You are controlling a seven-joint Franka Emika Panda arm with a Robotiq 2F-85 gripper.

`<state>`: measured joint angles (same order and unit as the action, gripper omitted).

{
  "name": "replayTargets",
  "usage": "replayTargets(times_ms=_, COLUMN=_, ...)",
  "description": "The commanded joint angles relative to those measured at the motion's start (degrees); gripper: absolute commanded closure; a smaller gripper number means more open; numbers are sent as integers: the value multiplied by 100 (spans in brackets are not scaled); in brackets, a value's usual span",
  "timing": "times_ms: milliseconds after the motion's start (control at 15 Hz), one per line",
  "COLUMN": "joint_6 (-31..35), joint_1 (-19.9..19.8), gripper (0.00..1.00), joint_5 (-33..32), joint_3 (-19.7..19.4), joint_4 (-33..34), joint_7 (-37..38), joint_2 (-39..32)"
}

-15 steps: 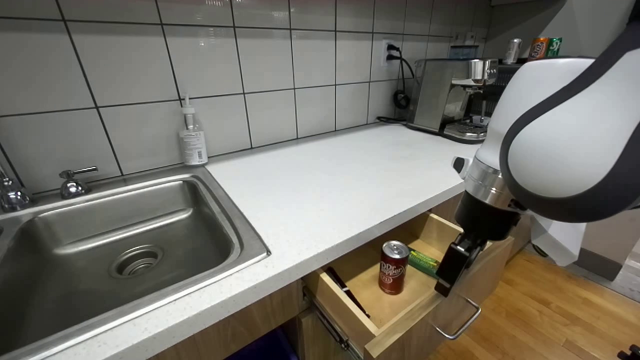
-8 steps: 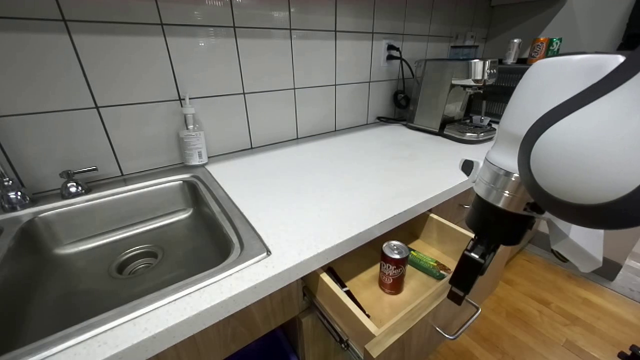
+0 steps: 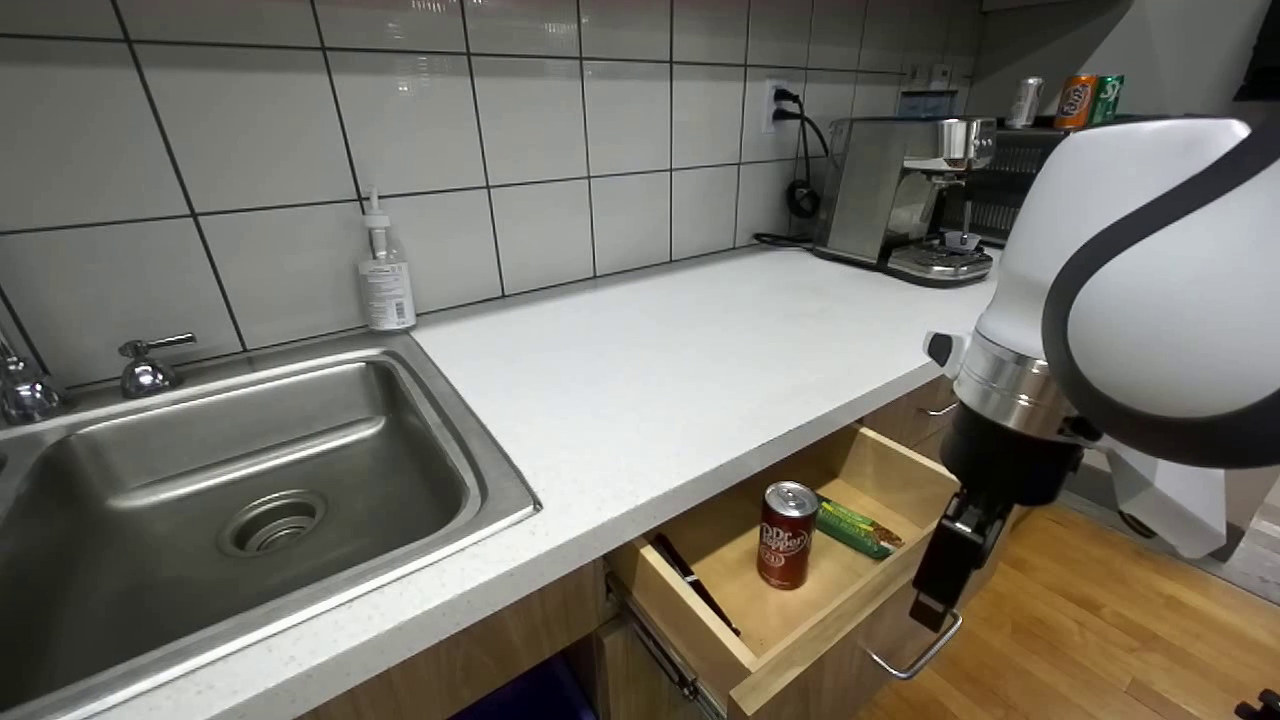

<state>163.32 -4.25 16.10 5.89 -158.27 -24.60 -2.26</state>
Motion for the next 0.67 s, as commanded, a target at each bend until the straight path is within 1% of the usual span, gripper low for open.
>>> replayTargets(times_ms=0, joint_6=-120, joint_1=140, gripper=0, joint_5=-310, joint_3=-164, joint_4=-62, joint_7=112, joint_2=66)
replayTargets(times_ms=267, joint_6=-33, joint_1=168, gripper=0, joint_5=-758, joint_3=-257, joint_4=4, joint_7=304, joint_2=-142)
replayTargets(times_ms=600, joint_6=4, joint_1=132, gripper=0, joint_5=-941, joint_3=-287, joint_4=82, joint_7=372, joint_2=-380)
